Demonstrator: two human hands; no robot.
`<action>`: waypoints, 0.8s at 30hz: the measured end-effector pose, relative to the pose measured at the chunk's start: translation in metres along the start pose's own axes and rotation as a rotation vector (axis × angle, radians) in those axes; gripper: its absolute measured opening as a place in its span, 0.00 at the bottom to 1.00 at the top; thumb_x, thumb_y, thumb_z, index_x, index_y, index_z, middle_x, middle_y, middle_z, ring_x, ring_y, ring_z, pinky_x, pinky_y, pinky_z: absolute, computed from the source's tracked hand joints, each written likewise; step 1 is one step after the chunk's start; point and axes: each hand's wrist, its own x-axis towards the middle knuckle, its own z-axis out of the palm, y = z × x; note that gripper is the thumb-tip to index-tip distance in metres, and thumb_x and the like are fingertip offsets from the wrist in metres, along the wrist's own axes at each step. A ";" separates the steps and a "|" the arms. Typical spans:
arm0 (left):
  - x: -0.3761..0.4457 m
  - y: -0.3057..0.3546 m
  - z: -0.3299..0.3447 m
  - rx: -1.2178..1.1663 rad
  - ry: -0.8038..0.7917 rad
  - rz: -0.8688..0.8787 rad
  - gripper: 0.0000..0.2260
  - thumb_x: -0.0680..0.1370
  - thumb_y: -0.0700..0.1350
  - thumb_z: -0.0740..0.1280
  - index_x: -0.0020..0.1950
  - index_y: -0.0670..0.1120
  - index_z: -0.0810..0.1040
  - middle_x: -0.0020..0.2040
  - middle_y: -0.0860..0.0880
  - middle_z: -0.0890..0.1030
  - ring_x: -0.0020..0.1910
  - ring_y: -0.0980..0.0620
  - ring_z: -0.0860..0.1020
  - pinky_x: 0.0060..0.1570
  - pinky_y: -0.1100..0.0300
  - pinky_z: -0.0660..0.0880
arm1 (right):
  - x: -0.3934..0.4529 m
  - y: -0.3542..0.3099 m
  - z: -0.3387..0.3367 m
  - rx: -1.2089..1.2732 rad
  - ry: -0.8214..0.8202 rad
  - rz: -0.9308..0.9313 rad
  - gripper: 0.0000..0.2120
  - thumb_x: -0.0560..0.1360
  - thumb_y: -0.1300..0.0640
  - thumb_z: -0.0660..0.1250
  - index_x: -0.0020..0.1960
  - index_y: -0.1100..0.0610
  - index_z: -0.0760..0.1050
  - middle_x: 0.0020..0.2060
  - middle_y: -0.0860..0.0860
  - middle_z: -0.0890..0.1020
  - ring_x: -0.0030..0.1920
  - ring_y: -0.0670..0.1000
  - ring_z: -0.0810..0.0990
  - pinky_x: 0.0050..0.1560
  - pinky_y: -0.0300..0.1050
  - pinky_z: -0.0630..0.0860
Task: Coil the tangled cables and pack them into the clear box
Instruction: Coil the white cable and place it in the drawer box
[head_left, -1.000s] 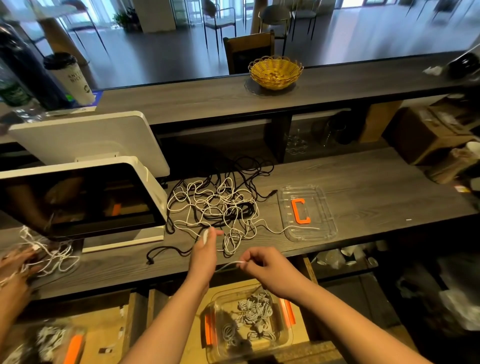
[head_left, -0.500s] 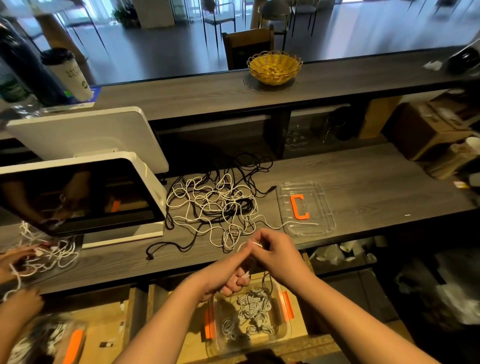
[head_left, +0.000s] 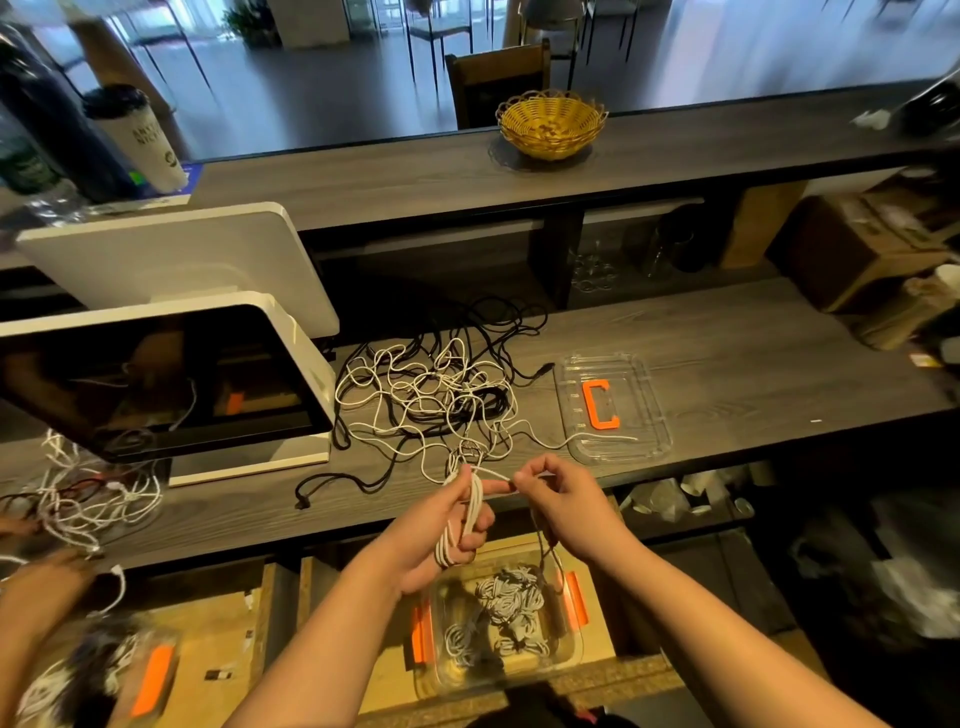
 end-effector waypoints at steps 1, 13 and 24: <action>0.001 -0.001 -0.002 -0.067 0.010 0.020 0.23 0.83 0.59 0.54 0.68 0.46 0.76 0.35 0.48 0.73 0.28 0.56 0.68 0.24 0.67 0.62 | -0.001 -0.001 0.000 0.032 -0.009 0.016 0.06 0.80 0.57 0.66 0.44 0.55 0.76 0.30 0.49 0.74 0.25 0.43 0.70 0.27 0.37 0.67; 0.018 0.002 -0.007 -0.717 0.272 0.200 0.20 0.85 0.57 0.53 0.63 0.49 0.79 0.43 0.45 0.80 0.46 0.49 0.78 0.53 0.53 0.73 | -0.016 0.014 0.008 0.062 -0.191 0.125 0.05 0.79 0.58 0.66 0.49 0.59 0.79 0.33 0.52 0.75 0.31 0.51 0.72 0.29 0.41 0.71; 0.029 0.000 -0.032 -0.967 0.599 0.297 0.21 0.86 0.55 0.50 0.70 0.46 0.73 0.33 0.51 0.67 0.29 0.57 0.64 0.31 0.63 0.63 | -0.020 0.019 0.010 0.120 -0.443 0.257 0.08 0.81 0.63 0.62 0.57 0.61 0.78 0.40 0.60 0.77 0.27 0.47 0.75 0.30 0.40 0.78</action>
